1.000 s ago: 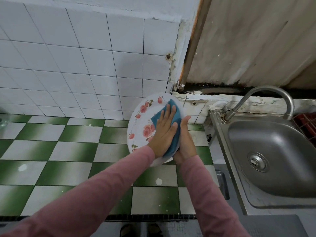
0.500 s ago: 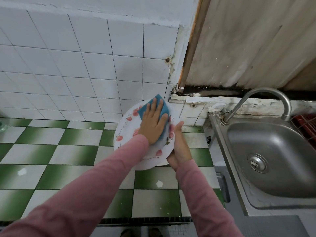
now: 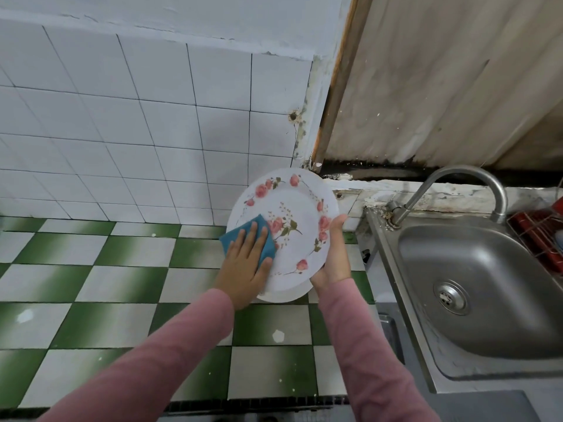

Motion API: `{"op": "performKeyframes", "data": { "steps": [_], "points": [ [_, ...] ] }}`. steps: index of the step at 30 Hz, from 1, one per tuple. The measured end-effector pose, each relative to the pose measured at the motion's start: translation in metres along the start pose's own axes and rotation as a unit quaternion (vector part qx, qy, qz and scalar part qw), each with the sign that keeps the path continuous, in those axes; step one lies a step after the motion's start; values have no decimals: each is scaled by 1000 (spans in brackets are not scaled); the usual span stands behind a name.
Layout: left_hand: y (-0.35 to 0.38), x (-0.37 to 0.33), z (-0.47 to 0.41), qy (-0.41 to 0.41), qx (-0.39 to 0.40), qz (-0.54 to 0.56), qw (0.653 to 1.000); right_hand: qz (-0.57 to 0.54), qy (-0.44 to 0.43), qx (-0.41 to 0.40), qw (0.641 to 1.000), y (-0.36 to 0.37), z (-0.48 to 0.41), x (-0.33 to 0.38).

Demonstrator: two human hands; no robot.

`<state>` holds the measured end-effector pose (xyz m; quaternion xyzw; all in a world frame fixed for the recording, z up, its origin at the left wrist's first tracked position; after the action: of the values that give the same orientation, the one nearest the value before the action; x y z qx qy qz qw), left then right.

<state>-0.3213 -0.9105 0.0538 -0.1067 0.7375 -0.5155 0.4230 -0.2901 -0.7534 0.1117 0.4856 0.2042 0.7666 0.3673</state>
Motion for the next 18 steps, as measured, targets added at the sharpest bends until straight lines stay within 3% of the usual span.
{"op": "performKeyframes", "data": {
  "steps": [8, 18],
  "points": [
    [-12, -64, -11, 173, -66, 51, 981, -8, -9, -9, 1000, 13, -9, 8],
    [-48, -27, -66, 88, -68, -31, 993, -9, 35, 51, 998, 12, 6, -9]
  ]
}}
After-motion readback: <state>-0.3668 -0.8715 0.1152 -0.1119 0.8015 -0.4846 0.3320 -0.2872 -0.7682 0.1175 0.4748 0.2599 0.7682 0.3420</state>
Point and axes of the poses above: each hand's wrist, its own z-axis away from the middle knuckle, its own y-axis out of the palm, x = y × z, the point moved 3 cm from there along -z, towards the middle knuckle, and after that the axes turned 15 degrees about y, right-handed, at the moved point
